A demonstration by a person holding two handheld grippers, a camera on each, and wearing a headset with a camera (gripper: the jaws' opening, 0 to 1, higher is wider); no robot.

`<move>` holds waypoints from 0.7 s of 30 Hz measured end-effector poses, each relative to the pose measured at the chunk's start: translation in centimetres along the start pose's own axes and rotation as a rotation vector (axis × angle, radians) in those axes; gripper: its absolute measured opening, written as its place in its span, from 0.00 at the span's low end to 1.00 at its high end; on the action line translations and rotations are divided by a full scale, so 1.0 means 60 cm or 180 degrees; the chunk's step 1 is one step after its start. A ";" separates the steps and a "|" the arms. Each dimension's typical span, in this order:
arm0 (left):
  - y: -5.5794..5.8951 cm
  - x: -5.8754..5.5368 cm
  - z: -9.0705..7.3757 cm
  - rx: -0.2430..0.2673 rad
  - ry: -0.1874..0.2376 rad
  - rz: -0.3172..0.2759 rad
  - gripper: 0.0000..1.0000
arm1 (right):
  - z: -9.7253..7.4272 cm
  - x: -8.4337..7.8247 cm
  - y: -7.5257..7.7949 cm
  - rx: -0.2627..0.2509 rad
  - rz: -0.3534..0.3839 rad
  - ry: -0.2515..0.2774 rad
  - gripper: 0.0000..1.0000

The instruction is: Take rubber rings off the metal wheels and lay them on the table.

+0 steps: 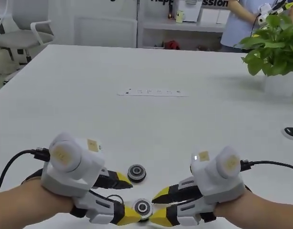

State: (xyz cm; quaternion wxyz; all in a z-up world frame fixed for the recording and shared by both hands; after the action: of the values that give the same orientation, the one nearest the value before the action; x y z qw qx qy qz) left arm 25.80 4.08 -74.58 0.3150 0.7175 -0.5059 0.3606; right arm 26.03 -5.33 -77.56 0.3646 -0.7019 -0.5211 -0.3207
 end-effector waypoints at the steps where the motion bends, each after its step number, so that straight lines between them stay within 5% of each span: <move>1: 0.000 0.000 0.002 -0.0006 -0.0003 -0.0007 0.42 | 0.000 0.000 0.001 -0.0001 0.0002 0.0000 0.23; 21: 0.006 -0.008 0.029 -0.0040 -0.0122 0.0090 0.24 | 0.004 -0.004 0.001 0.0000 0.0041 0.0011 0.23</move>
State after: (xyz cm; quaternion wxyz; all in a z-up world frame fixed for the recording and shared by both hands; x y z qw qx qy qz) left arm 25.70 2.82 -75.89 0.3047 0.7150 -0.5242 0.3481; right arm 26.06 -5.27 -77.90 0.3676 -0.7047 -0.5159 -0.3195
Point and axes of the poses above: the centre of the closed fingertips' face, and the gripper's own axes: z roughly forward along the fingers, y roughly to its right, x roughly out of its top, the point moved 5 cm from there along -z, roughly backward along the fingers, and after that the axes turned 3 degrees about y, right-handed, at the moved point
